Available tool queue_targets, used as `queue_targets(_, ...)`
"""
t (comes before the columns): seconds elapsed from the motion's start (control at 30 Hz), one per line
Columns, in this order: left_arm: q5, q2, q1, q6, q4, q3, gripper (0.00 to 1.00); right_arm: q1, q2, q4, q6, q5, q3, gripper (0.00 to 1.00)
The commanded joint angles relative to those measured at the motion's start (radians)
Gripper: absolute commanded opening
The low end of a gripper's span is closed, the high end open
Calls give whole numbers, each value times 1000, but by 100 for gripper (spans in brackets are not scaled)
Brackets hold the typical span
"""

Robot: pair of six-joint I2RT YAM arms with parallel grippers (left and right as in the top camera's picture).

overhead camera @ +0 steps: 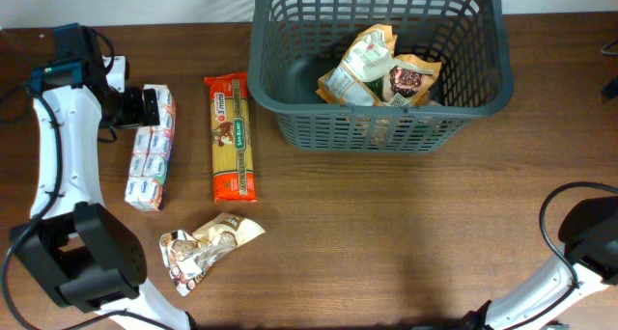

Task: Pack container
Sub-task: 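Move the left gripper over the white Kleenex tissue packs, then close the left gripper on the tissue packs and lift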

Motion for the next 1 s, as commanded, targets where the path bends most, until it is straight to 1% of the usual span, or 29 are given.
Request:
queue_targets(0.0, 66, 16, -5, 81, 10, 6, 99, 1, -13, 1, 10, 5, -6, 99)
queue_targets(0.47, 71, 228, -3, 99, 8, 6, 99, 1, -13, 1, 10, 5, -6, 99)
queue_targets(0.8, 104, 304, -4, 121, 10, 5, 99, 1, -13, 1, 10, 5, -6, 99)
queue_targets(0.97, 103, 312, -3, 121, 18, 5, 99, 1, -13, 1, 10, 5, -6, 99)
